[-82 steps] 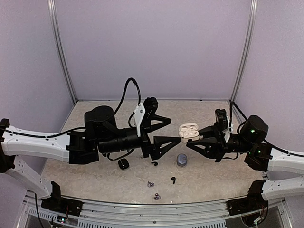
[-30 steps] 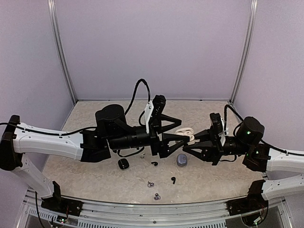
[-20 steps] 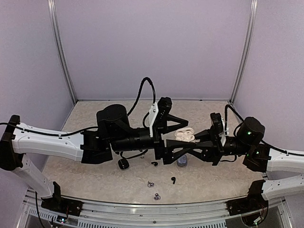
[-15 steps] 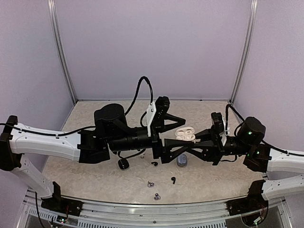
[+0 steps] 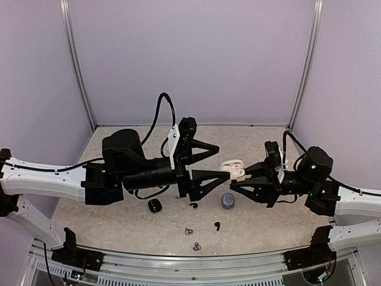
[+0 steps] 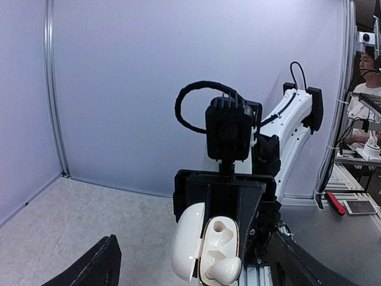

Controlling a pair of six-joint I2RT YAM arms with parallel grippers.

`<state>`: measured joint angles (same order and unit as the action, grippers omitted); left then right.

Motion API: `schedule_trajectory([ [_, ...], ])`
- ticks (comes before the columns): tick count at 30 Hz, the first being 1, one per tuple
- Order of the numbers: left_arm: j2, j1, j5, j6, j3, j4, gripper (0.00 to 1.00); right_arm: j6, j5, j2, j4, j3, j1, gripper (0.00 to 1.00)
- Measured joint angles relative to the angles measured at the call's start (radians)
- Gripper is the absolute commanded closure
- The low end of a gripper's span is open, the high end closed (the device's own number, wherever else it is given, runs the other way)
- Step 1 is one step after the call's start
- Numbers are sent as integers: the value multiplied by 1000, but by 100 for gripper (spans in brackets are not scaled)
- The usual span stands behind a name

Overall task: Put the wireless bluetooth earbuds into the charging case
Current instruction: Adjust the left earbud in the left side groove of the charging case.

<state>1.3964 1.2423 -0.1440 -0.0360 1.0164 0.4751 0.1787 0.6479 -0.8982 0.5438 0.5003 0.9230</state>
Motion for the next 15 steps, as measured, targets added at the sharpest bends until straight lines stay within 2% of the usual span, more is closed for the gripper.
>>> schedule_trajectory([
  [15, 0, -13, 30, -2, -14, -20, 19, 3, 12, -2, 0, 0, 1, 100],
])
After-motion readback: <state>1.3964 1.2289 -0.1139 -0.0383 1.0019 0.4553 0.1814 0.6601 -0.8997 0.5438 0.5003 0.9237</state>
